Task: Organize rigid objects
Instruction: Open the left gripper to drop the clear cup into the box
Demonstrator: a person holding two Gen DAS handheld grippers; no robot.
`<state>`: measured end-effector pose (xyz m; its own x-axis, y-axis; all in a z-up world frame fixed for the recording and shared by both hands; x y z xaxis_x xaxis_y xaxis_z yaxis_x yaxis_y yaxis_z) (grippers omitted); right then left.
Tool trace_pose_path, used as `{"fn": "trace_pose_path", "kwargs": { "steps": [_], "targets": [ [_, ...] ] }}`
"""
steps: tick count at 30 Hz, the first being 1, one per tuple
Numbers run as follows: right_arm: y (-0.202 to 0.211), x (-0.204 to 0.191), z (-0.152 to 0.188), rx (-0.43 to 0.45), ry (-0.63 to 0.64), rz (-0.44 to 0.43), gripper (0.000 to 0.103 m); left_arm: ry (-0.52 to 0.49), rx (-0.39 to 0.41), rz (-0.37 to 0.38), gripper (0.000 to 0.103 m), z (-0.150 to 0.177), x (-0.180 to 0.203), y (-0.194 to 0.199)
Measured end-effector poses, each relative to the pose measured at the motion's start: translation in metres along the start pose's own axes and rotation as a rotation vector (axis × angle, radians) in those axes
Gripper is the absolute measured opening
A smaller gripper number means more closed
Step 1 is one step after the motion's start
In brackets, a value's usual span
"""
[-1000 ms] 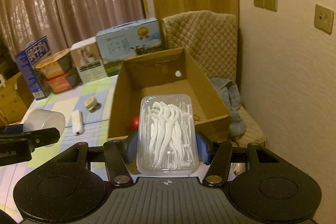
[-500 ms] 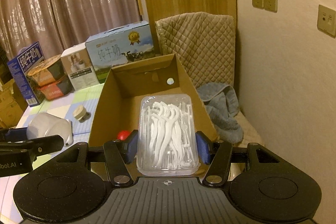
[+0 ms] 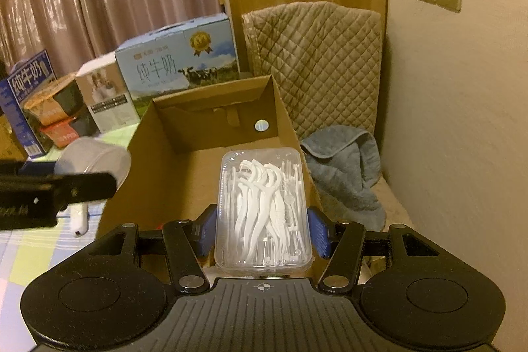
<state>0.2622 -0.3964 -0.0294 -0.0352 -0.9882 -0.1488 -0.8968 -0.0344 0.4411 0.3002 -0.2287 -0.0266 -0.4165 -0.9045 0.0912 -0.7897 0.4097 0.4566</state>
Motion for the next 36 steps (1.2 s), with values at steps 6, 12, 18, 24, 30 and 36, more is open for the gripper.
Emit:
{"fn": "trace_pose_path", "kwargs": {
  "steps": [6, 12, 18, 24, 30, 36],
  "targets": [
    [-0.017, 0.004, 0.007, -0.027, -0.007, -0.010, 0.054, -0.026, -0.042, 0.002, 0.068, 0.008, -0.001, -0.028],
    [-0.024, 0.004, 0.014, -0.046, -0.008, -0.015, 0.054, -0.040, -0.067, 0.007, 0.068, 0.016, 0.001, -0.041],
    [-0.027, 0.005, 0.017, -0.058, -0.006, -0.012, 0.054, -0.041, -0.072, 0.010, 0.069, 0.016, 0.002, -0.048],
    [-0.024, 0.006, 0.016, -0.058, -0.013, -0.011, 0.054, -0.031, -0.054, -0.002, 0.076, 0.008, -0.001, -0.045],
    [-0.020, 0.005, 0.016, -0.057, -0.023, -0.014, 0.054, -0.009, -0.027, -0.031, 0.076, -0.001, -0.018, -0.026],
    [-0.016, 0.000, 0.015, -0.057, -0.035, -0.021, 0.054, 0.029, -0.021, -0.093, 0.077, 0.007, -0.047, 0.002]
  ]
}}
Point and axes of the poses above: each gripper's, at about its wrist camera, not at the fingertips, and y roughly against the way its jaws point, x to its right, z to its underside, the point moved 9 cm from there along -y, roughly the way its jaws point, and after that the axes turned 14 degrees about x, right-handed, at the moved point
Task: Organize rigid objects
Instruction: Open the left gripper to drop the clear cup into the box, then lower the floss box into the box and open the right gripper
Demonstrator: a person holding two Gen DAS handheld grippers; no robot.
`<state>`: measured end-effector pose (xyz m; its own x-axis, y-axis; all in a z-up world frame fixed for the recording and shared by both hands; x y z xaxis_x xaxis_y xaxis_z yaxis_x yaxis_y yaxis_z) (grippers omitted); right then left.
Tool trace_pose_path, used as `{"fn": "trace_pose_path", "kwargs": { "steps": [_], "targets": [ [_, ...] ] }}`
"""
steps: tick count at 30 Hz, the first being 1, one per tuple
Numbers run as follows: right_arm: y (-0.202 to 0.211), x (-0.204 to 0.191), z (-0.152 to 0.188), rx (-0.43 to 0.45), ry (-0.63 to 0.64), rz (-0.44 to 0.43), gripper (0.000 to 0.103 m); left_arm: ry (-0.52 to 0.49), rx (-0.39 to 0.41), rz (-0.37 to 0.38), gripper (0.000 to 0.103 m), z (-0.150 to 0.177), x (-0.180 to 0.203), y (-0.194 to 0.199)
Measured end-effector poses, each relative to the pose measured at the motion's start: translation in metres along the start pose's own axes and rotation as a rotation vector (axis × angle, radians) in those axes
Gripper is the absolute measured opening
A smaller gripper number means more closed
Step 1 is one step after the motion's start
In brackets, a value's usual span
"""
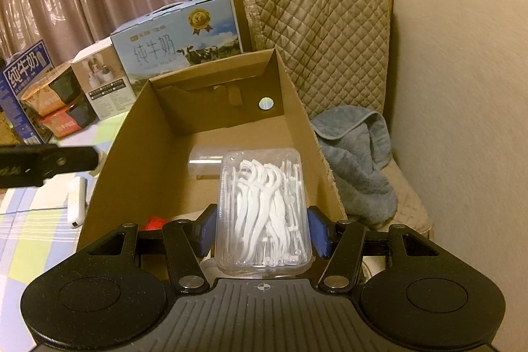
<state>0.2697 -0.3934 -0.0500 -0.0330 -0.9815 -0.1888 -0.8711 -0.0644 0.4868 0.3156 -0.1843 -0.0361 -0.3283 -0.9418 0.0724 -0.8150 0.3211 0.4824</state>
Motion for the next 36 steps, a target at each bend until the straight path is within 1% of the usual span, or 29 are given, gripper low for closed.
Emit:
{"fn": "trace_pose_path", "kwargs": {
  "steps": [4, 17, 21, 22, 23, 24, 27, 33, 36],
  "targets": [
    [0.001, -0.006, -0.002, 0.002, -0.004, -0.007, 0.054, 0.022, -0.002, -0.028, 0.076, 0.007, -0.015, 0.012],
    [-0.008, -0.013, -0.004, -0.007, -0.014, -0.015, 0.054, 0.081, 0.009, -0.041, 0.077, 0.014, -0.033, 0.027],
    [-0.012, -0.010, -0.007, 0.016, -0.029, -0.006, 0.054, 0.086, 0.008, -0.046, 0.077, 0.016, -0.037, 0.028],
    [-0.012, -0.010, -0.007, 0.017, -0.037, -0.007, 0.055, 0.084, 0.006, -0.046, 0.077, 0.017, -0.038, 0.029],
    [-0.011, -0.009, -0.008, 0.022, -0.045, -0.003, 0.059, 0.084, 0.005, -0.048, 0.077, 0.019, -0.039, 0.029],
    [-0.009, -0.008, -0.010, 0.035, -0.053, -0.003, 0.062, 0.086, 0.003, -0.052, 0.077, 0.020, -0.041, 0.030],
    [0.001, -0.007, -0.016, 0.064, -0.064, -0.006, 0.066, 0.095, 0.000, -0.061, 0.077, 0.025, -0.047, 0.036],
    [0.025, -0.011, -0.019, 0.083, -0.096, -0.001, 0.068, 0.115, 0.003, -0.078, 0.077, 0.034, -0.056, 0.060],
    [0.040, -0.019, -0.019, 0.090, -0.110, -0.015, 0.069, 0.119, 0.007, -0.091, 0.078, 0.039, -0.060, 0.076]
  ]
}}
Point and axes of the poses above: each gripper's, at about its wrist camera, not at the fingertips, and y roughly against the way its jaws point, x to its right, z to its underside, the point moved 9 cm from there along -y, roughly the way its jaws point, and after that the axes turned 14 degrees about x, right-handed, at the moved point
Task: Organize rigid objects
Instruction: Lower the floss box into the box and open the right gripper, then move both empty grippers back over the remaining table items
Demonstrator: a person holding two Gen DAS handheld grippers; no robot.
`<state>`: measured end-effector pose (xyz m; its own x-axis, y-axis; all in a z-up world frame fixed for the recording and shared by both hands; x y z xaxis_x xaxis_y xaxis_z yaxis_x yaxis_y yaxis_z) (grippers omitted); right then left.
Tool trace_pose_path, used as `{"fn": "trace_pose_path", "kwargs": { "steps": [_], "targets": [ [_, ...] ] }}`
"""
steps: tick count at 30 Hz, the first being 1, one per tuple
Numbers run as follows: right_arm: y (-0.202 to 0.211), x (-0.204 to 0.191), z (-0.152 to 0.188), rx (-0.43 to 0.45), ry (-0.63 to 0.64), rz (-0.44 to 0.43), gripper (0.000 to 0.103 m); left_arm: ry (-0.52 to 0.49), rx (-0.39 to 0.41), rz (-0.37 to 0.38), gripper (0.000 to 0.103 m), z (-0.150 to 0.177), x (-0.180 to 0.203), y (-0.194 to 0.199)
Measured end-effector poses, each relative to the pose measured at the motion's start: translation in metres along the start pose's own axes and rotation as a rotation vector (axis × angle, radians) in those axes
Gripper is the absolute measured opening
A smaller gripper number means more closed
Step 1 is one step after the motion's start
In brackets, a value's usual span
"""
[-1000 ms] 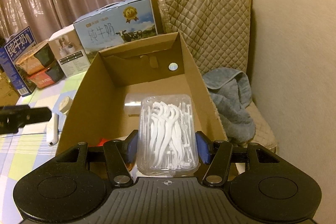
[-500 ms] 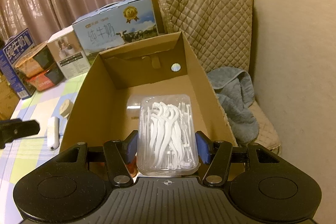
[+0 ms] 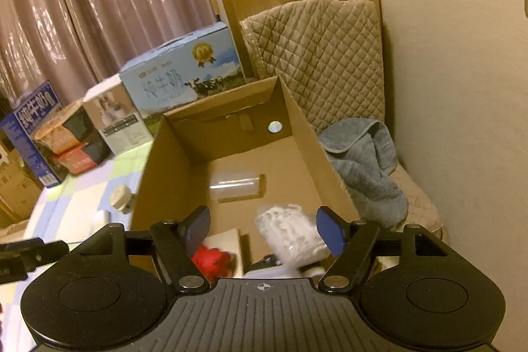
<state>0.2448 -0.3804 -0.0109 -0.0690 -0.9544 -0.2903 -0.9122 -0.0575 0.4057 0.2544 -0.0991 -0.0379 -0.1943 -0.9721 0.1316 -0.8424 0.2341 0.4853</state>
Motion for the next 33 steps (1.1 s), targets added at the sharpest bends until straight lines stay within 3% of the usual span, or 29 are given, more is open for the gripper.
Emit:
{"fn": "trace_pose_path", "kwargs": {
  "steps": [11, 17, 26, 33],
  "targets": [
    [0.062, -0.058, -0.001, 0.060, -0.015, -0.065, 0.077, 0.004, 0.009, -0.063, 0.083, 0.020, -0.033, 0.065],
    [0.090, -0.108, 0.013, 0.076, 0.053, -0.140, 0.081, 0.014, 0.013, -0.121, 0.088, 0.029, -0.066, 0.097],
    [0.090, -0.161, 0.051, 0.017, 0.102, -0.214, 0.083, 0.042, 0.001, -0.211, 0.091, 0.041, -0.116, 0.124],
    [0.085, -0.181, 0.073, -0.016, 0.134, -0.238, 0.083, 0.081, 0.019, -0.251, 0.097, 0.041, -0.139, 0.136]
  ]
}}
Point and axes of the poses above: each gripper's, at about its wrist camera, not at the fingertips, and y roughly against the way its jaws point, x to its right, z to its underside, the point moved 9 cm from there along -y, roughly the way its jaws point, and after that the axes turned 14 degrees about x, right-handed, at the moved point
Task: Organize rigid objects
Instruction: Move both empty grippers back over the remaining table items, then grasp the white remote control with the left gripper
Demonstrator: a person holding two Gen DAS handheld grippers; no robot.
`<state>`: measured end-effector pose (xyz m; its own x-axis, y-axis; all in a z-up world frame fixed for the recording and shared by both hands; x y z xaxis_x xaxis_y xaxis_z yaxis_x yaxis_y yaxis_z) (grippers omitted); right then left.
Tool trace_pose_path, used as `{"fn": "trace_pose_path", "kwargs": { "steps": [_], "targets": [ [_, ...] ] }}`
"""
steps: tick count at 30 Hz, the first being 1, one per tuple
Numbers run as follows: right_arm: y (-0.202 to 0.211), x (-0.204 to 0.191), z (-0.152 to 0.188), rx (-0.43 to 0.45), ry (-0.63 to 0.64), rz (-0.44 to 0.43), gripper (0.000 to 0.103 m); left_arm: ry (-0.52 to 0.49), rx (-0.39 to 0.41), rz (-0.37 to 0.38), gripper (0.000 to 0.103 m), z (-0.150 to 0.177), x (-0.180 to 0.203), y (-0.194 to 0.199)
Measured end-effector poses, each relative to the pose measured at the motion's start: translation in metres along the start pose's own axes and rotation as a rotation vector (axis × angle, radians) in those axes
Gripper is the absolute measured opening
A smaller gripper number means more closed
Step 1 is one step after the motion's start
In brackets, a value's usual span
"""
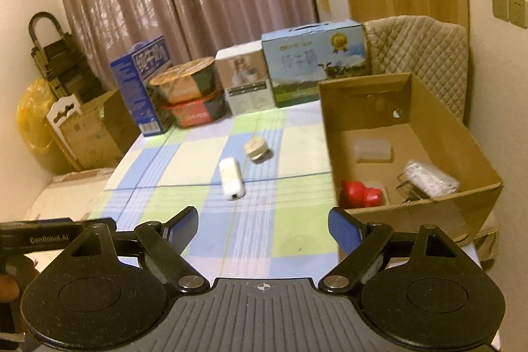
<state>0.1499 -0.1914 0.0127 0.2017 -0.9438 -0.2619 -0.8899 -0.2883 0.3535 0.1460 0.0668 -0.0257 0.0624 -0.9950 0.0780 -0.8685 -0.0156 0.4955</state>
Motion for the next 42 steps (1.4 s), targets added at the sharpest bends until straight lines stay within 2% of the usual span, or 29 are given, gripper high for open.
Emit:
{"fn": "trace_pose_path", "kwargs": {
  "steps": [7, 16, 25, 31, 34, 38, 42],
  "targets": [
    [-0.010, -0.011, 0.009, -0.017, 0.027, -0.007, 0.083, 0.021, 0.009, -0.038, 0.102, 0.001, -0.015, 0.000],
    [-0.030, -0.027, 0.018, -0.037, 0.060, -0.032, 0.083, 0.035, -0.004, -0.049, 0.102, 0.005, -0.026, -0.009],
    [-0.064, -0.034, 0.025, -0.036, 0.082, -0.031, 0.083, 0.049, -0.032, -0.038, 0.102, 0.010, -0.035, -0.034],
    [-0.101, -0.028, 0.031, -0.042, 0.096, -0.018, 0.082, 0.061, -0.046, -0.033, 0.102, 0.013, -0.039, -0.066],
    [-0.126, -0.022, 0.038, -0.056, 0.104, -0.011, 0.073, 0.060, -0.050, -0.024, 0.102, 0.013, -0.038, -0.089],
    [-0.159, -0.011, 0.049, -0.089, 0.117, 0.001, 0.052, 0.056, -0.059, -0.003, 0.102, 0.013, -0.032, -0.124],
    [-0.191, 0.002, 0.057, -0.110, 0.122, 0.016, 0.040, 0.044, -0.066, 0.031, 0.100, 0.012, -0.020, -0.159]
  ]
}}
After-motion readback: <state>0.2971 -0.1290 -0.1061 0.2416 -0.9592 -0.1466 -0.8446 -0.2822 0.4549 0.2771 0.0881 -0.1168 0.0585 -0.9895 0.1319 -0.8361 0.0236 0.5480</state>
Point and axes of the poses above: each gripper's, at about its wrist camera, not at the fingertips, and y roughly against the way its jaws point, x to its right, z to its underside, the point moved 9 cm from there along -y, roughly the way its jaws point, and after that the axes turned 14 degrees about x, right-handed, at the moved point
